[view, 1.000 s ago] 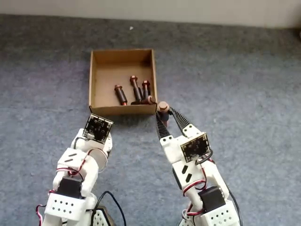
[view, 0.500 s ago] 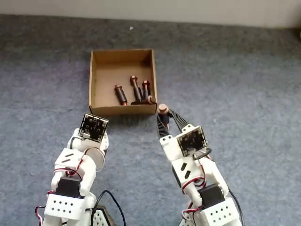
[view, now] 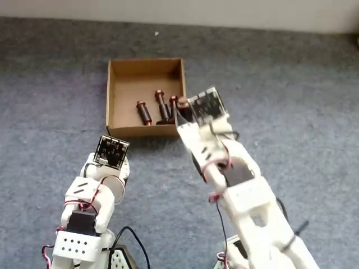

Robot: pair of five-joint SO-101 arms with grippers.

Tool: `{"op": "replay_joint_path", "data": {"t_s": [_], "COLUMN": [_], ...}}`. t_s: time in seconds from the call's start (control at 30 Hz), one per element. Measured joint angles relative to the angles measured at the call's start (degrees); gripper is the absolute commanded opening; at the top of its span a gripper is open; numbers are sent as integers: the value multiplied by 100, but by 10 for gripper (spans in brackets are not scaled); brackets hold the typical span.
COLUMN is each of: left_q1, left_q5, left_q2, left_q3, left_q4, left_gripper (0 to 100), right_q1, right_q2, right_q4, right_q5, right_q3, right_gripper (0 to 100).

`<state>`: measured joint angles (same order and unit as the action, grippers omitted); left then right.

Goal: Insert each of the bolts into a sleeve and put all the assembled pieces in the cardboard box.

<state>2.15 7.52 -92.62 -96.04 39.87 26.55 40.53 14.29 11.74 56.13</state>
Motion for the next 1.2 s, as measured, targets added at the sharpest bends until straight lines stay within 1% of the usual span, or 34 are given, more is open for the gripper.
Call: {"op": "replay_joint_path", "data": {"t_s": [0.27,0.47,0.6,0.63,0.77,0.83,1.03,1.2], "left_q1": [0,0,-9,-26,-44,-44,-44,-44], "left_q5": [0,0,0,0,0,0,0,0], "left_q2": [0,0,0,0,0,0,0,0], "left_q3": [0,0,0,0,0,0,0,0], "left_q4": [0,0,0,0,97,176,185,185], "left_gripper": [31,31,31,31,31,31,31,31], "right_q1": [0,193,273,273,299,299,316,325], "right_q2": [-2277,-3622,-4281,-4387,-4624,-4624,-4475,-3771], "right_q4": [-1574,-2673,-2980,-2998,-3007,-3007,-3015,-3015], "right_q5": [0,0,-9,-9,-9,-9,-9,-9], "right_q3": [-1011,-1248,-1275,-1310,-1319,-1319,-1327,-1213], "right_gripper": [5,5,9,22,149,182,132,39]}}
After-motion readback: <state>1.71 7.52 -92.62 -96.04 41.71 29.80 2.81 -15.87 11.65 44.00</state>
